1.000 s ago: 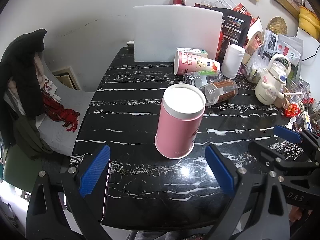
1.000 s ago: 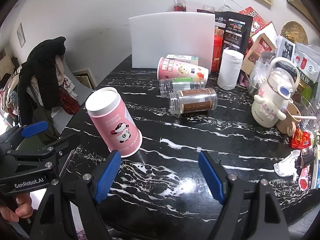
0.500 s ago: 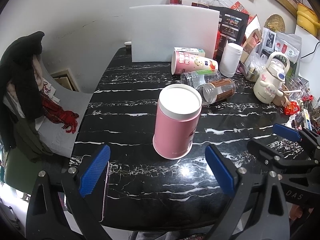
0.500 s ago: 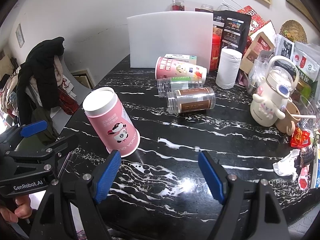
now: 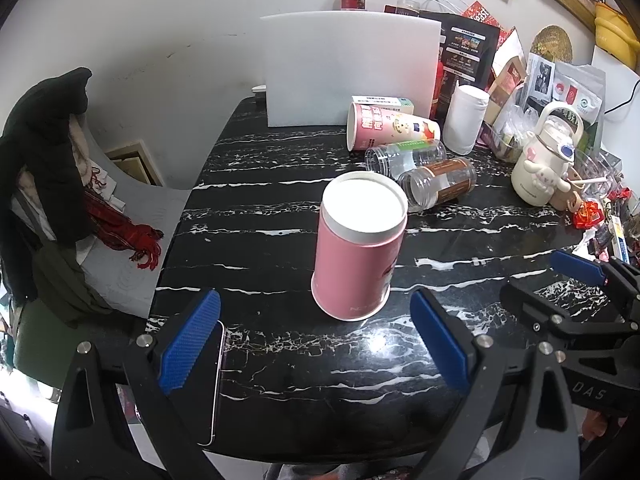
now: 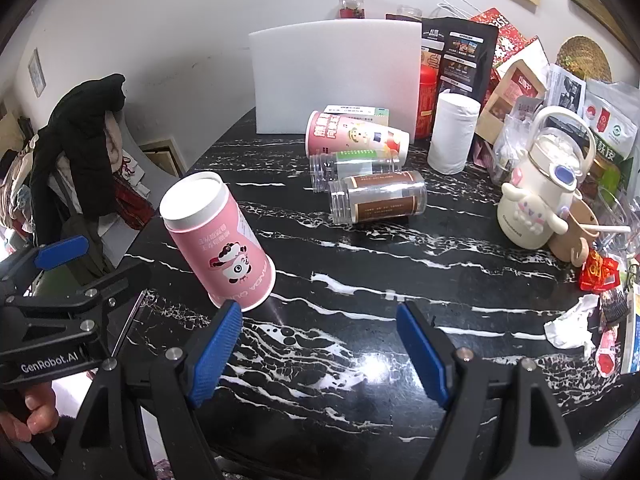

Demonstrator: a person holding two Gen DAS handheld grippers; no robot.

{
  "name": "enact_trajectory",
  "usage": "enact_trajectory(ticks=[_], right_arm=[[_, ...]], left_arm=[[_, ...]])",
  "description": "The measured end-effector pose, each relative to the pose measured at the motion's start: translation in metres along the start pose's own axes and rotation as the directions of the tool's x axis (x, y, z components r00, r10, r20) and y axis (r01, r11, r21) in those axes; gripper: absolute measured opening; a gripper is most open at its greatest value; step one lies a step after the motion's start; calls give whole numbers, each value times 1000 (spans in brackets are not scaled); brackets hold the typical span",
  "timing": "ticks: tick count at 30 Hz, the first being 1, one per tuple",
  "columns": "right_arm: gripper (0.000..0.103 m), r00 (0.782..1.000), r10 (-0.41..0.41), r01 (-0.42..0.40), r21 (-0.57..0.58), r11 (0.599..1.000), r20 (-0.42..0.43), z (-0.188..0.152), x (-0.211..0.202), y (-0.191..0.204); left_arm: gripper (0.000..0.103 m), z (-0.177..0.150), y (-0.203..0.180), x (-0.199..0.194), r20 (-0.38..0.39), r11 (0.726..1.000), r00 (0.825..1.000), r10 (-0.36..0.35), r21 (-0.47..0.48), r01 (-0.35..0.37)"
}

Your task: Flip cup upside down

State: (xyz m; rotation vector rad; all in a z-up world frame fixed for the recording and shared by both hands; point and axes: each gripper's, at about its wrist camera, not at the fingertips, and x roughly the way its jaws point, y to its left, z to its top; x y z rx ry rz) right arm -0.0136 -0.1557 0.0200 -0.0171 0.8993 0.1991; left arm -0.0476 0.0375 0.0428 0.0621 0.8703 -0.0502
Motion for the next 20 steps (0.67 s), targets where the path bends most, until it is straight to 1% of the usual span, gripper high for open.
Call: enact_trajectory(ticks=[3,12,16,20], right_arm=[[80,1000,0,0,-1,1000,-1,-1,0,0],[80,1000,-1,1,-1,1000,-2,-1,0,0],[80,1000,-3,3,-2,1000,-5,-2,1,-1],[80,1000,-3,3,-2,1000,-6,-3,1,-1]], left_arm=[[96,0,1,0,-12,1000,1000,-15,0,15],[96,-2,-7,1,-26,999,1000,-10,40,11],[96,-3,-9,3,-33,999,999,14,52,-12],[96,-4,-8,3,-34,999,999,15,51,-13]])
